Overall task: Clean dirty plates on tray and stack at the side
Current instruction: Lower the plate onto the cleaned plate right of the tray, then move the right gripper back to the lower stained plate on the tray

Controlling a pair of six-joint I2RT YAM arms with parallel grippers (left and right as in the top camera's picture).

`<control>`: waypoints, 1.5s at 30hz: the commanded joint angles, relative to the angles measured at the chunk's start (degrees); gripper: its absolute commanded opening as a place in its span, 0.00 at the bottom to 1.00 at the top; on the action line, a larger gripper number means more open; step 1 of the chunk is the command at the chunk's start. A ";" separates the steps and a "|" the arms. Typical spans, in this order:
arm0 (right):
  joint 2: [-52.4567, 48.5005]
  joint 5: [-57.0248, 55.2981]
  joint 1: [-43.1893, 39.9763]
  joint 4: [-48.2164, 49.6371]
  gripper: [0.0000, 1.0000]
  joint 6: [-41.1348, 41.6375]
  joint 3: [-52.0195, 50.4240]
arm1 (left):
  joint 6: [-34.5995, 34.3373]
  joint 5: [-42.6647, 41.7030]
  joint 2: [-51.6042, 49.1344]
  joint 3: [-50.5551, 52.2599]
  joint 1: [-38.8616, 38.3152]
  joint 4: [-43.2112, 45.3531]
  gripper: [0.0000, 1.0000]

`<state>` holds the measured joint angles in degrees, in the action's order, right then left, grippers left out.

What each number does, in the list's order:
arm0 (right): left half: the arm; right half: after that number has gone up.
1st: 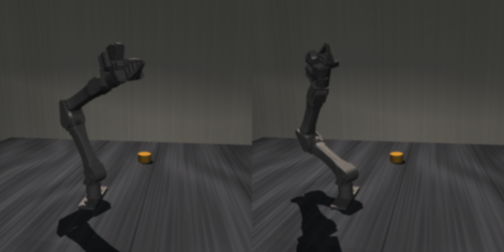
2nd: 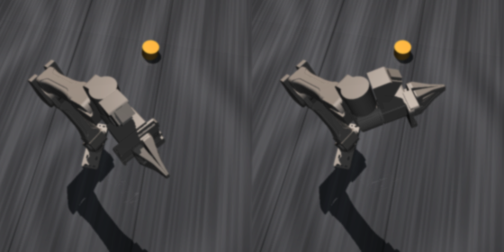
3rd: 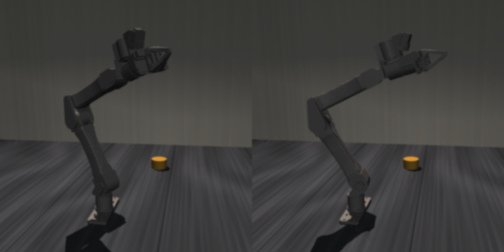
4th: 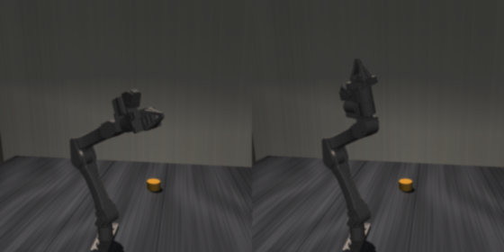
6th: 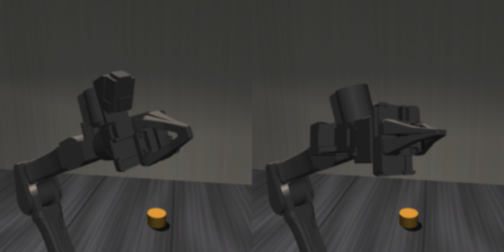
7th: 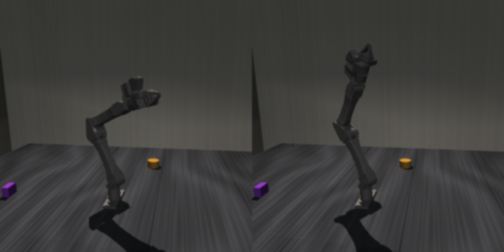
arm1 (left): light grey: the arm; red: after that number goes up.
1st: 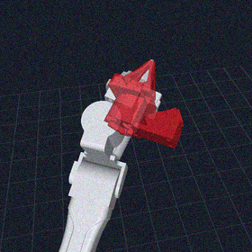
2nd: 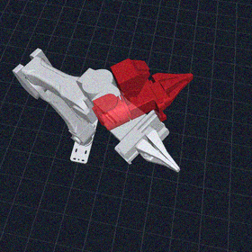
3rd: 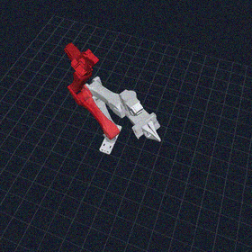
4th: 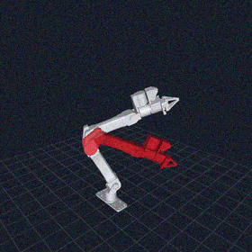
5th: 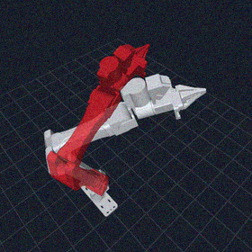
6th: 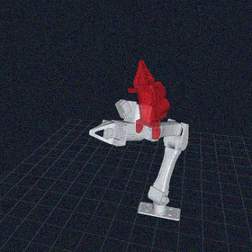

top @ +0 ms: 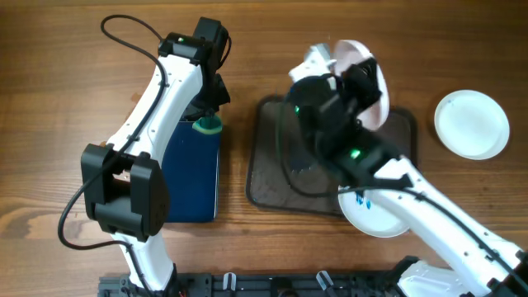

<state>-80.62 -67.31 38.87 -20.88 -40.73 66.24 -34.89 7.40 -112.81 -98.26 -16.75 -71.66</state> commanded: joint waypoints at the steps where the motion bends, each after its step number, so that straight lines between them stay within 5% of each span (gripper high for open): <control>1: -0.44 36.06 -7.26 -12.59 0.04 41.11 -0.31 | -0.94 -0.15 0.59 0.07 0.44 0.31 0.04; 9: -1.57 69.42 -41.29 -14.14 0.04 62.55 -0.31 | -0.94 -0.55 0.59 0.07 0.42 0.28 0.04; 16: -7.39 69.68 -72.81 -18.23 0.04 70.95 -0.31 | -0.94 -0.55 0.59 0.07 0.42 0.31 0.04; 21: -15.67 69.09 -83.56 -20.28 0.04 78.20 -0.31 | -0.94 -0.55 0.59 0.07 0.42 0.31 0.04; 28: -20.44 70.93 -84.65 -17.07 0.05 78.23 -0.31 | -0.94 -0.55 0.59 0.09 0.42 0.57 0.04; 30: -20.44 74.40 -84.63 -16.02 0.13 78.20 -0.31 | -0.94 -0.55 0.59 0.07 0.44 0.76 0.04; 33: -20.44 77.44 -84.11 -15.06 0.06 75.41 -0.31 | -0.94 -0.55 0.59 0.07 0.42 0.76 0.04; 36: -20.44 77.68 -82.64 -14.95 0.12 75.21 -0.31 | -0.94 -0.55 0.59 0.07 0.42 0.76 0.04; 41: -19.06 87.23 -75.54 -15.50 0.39 67.76 0.61 | -0.94 -0.55 0.59 0.07 0.42 0.76 0.04; 45: -12.70 90.49 -65.59 -21.46 0.44 61.81 2.71 | -0.94 -0.55 0.59 0.07 0.42 0.76 0.04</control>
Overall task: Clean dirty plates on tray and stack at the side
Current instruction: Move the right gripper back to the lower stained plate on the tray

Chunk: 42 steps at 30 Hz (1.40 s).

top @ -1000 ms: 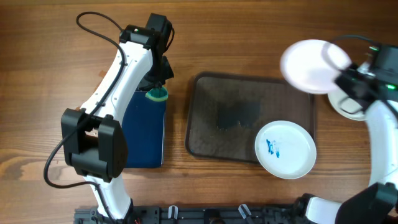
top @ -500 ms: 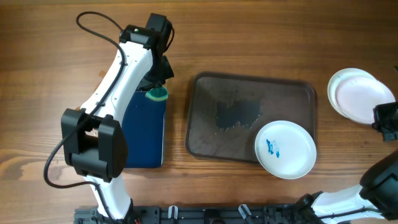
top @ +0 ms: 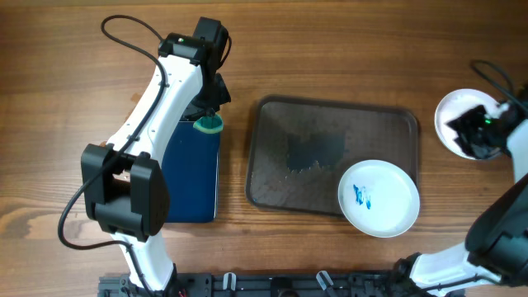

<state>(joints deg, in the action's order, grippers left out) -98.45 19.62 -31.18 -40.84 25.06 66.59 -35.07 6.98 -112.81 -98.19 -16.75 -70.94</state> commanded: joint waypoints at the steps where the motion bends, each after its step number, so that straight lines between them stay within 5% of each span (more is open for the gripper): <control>1: 6.99 3.50 6.82 -2.78 0.43 -3.91 2.36 | -0.76 -0.13 0.59 0.00 0.42 0.07 0.04; 3: 10.01 3.65 11.15 -4.57 0.47 -6.56 2.36 | -0.76 -0.13 0.59 0.00 0.42 0.24 0.04; 5: 12.17 6.60 14.43 -9.86 0.65 -8.52 2.36 | -0.76 -0.13 0.59 0.00 0.42 0.52 0.04; 13: 16.59 -4.83 15.63 -26.08 0.63 -11.96 -0.46 | 1.81 -0.35 0.59 0.02 0.42 1.57 0.04; 18: 16.81 -5.88 15.63 -15.23 0.59 -13.40 -12.26 | 1.90 -0.55 0.59 0.00 0.42 2.67 0.04; 23: 15.91 -5.07 15.63 -7.19 0.63 0.83 -16.50 | 3.34 -3.32 0.59 0.02 0.42 4.28 0.04; 25: 15.91 -4.50 15.63 -1.70 0.57 -2.86 -16.50 | 3.34 -3.56 0.59 0.00 0.42 4.76 0.04; 28: 15.89 1.51 15.63 5.81 0.53 -22.16 -16.50 | 3.34 -3.56 0.59 0.00 0.42 5.14 0.04; 32: 15.41 -12.00 15.58 4.98 0.61 -10.91 -16.48 | 3.34 -3.54 0.57 0.00 0.42 5.35 0.04; 36: 15.39 5.33 15.58 7.74 0.65 -28.09 -16.48 | 3.37 -3.54 0.57 0.00 0.42 5.92 0.04; 42: 15.30 -0.37 15.56 6.29 0.56 -18.21 -16.46 | 4.00 -3.56 0.57 0.00 0.42 6.23 0.04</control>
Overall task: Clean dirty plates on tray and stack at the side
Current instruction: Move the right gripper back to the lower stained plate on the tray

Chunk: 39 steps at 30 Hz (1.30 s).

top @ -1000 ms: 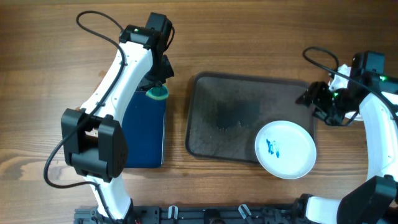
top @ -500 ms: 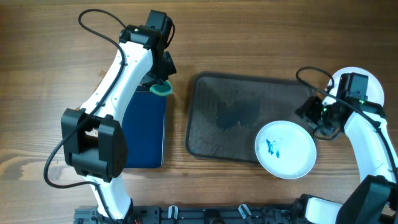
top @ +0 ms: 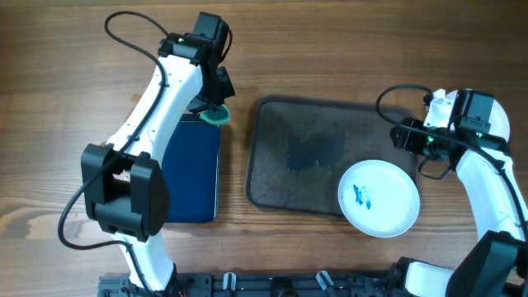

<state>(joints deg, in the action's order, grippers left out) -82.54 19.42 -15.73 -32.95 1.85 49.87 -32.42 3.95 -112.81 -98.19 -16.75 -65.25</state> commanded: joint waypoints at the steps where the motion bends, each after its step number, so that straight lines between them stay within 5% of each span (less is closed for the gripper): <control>1: -0.61 -0.15 0.13 -3.96 0.58 13.38 0.26 | 2.03 -0.50 0.57 0.02 0.42 0.59 0.04; 2: -0.61 -0.13 0.13 -7.06 0.60 19.93 0.26 | 2.03 -0.52 0.57 0.02 0.42 0.59 0.04; 7: -0.61 -9.94 0.13 -13.31 0.70 23.76 0.26 | 2.01 -0.52 0.57 0.00 0.42 0.96 0.04; 9: -0.61 -13.66 0.13 -14.99 0.69 33.40 0.26 | 2.03 -0.52 0.57 0.02 0.42 0.98 0.04; 12: -0.61 -12.13 0.13 -5.29 0.55 20.81 0.26 | 2.01 -0.52 0.57 0.02 0.42 1.07 0.04; 13: -0.61 -10.95 0.13 1.33 0.52 6.19 0.26 | 2.01 -0.52 0.55 0.02 0.42 1.07 0.04; 15: -0.61 -10.78 0.13 4.57 0.63 -8.07 0.26 | 2.01 -0.52 0.52 0.02 0.42 1.09 0.04; 18: -3.10 -20.06 0.11 1.31 0.70 1.25 0.26 | 2.01 -0.52 0.52 0.02 0.42 1.49 0.04; 21: -7.21 -12.63 0.13 -2.62 0.72 20.79 0.26 | 1.99 -1.09 0.52 0.02 0.42 2.58 0.04; 25: -16.96 -0.90 0.07 -2.27 0.72 18.64 0.26 | 1.99 -2.03 0.52 0.02 0.42 2.73 0.04; 34: -20.94 -3.32 0.07 -7.26 0.70 17.09 5.51 | 2.01 -2.01 0.52 0.02 0.42 2.93 0.04; 39: -16.92 -5.97 0.07 -12.76 0.69 -2.10 16.39 | 2.01 -2.03 0.52 0.02 0.42 2.93 0.04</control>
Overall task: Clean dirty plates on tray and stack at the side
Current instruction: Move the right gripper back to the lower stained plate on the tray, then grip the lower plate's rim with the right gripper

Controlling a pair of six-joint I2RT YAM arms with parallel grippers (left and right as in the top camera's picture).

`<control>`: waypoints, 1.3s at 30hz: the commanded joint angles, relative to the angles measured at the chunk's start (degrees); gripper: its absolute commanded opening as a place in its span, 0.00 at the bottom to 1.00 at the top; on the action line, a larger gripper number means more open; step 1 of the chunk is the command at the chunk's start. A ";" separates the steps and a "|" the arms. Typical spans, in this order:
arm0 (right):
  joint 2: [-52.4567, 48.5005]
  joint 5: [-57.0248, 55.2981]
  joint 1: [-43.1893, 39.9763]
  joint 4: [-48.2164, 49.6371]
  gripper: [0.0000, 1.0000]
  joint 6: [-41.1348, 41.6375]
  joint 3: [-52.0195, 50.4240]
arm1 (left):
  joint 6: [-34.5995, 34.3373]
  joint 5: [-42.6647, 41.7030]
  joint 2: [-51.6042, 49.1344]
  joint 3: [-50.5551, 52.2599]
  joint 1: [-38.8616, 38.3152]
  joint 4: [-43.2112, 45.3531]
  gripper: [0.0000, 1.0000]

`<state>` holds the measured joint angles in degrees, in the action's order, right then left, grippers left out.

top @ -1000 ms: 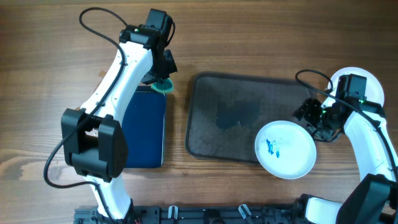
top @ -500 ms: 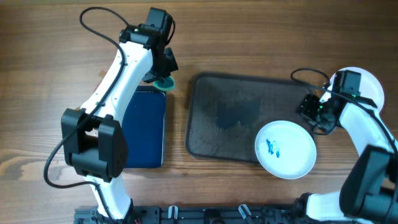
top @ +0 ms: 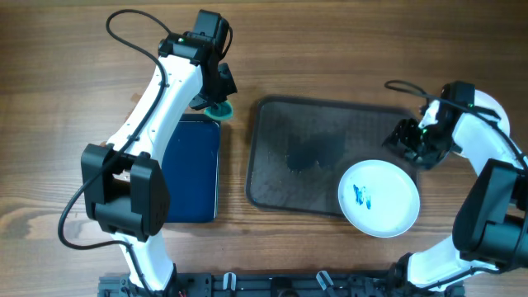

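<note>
A white plate (top: 381, 200) smeared with blue marks lies on the front right corner of the dark tray (top: 280, 165), overhanging its edge. My right gripper (top: 408, 142) hovers at the tray's right edge, just behind this plate's rim; how its fingers stand is unclear. The clean white plate (top: 493, 105) on the table at the far right is mostly hidden by my right arm. My left gripper (top: 216, 103) is shut on a teal sponge (top: 219, 110), off the tray's back left corner.
A dark blue pad (top: 190, 173) lies on the wooden table left of the tray, under my left arm. A black cable loops behind my left arm, and another arcs above my right wrist. A black rail runs along the table's front edge.
My right gripper has dropped slightly forward and now sits close to the dirty plate's back right rim. My left gripper and the sponge have barely moved.
First my right gripper held a tilted white plate over the tray's back, while the left held the sponge at the pad's far end. Then the right gripper was over the plate at the far right. Later it was back at the tray's edge, the sponge off the pad.
</note>
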<state>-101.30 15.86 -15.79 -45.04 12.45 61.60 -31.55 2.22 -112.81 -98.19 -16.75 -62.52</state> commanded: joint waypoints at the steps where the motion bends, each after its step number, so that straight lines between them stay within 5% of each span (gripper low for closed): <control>1: 2.93 -2.97 0.13 -0.66 0.69 -17.25 5.16 | 1.11 -0.28 0.52 0.02 0.42 0.20 0.04; 6: 3.43 -9.81 0.15 5.99 0.65 -23.45 5.14 | 1.14 -0.28 0.52 0.02 0.42 0.20 0.04; 12: 3.50 -21.55 0.55 8.26 0.72 -29.38 5.16 | 1.14 -0.28 0.52 0.02 0.42 0.17 0.04; 17: 11.65 -24.70 2.89 2.25 0.85 -12.98 5.20 | 1.16 -0.28 0.52 0.02 0.42 0.17 0.04; 20: 14.10 -22.40 2.86 -14.29 0.80 6.23 5.20 | 1.16 -0.28 0.52 0.02 0.42 0.17 0.04; 22: 14.12 -19.15 2.86 -23.08 0.69 11.13 5.20 | 1.36 -0.28 0.52 0.02 0.42 0.17 0.04; 27: 16.41 -18.84 2.86 -32.24 0.70 14.19 5.20 | 1.77 -0.26 0.52 0.02 0.42 0.72 0.04; 39: 16.72 -19.02 2.86 -20.50 0.78 17.68 -4.76 | 2.82 -0.31 0.52 0.02 0.42 0.59 0.04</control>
<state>-85.25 -3.84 -13.04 -67.13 28.75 60.51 -29.61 2.20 -112.81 -98.17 -16.75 -61.69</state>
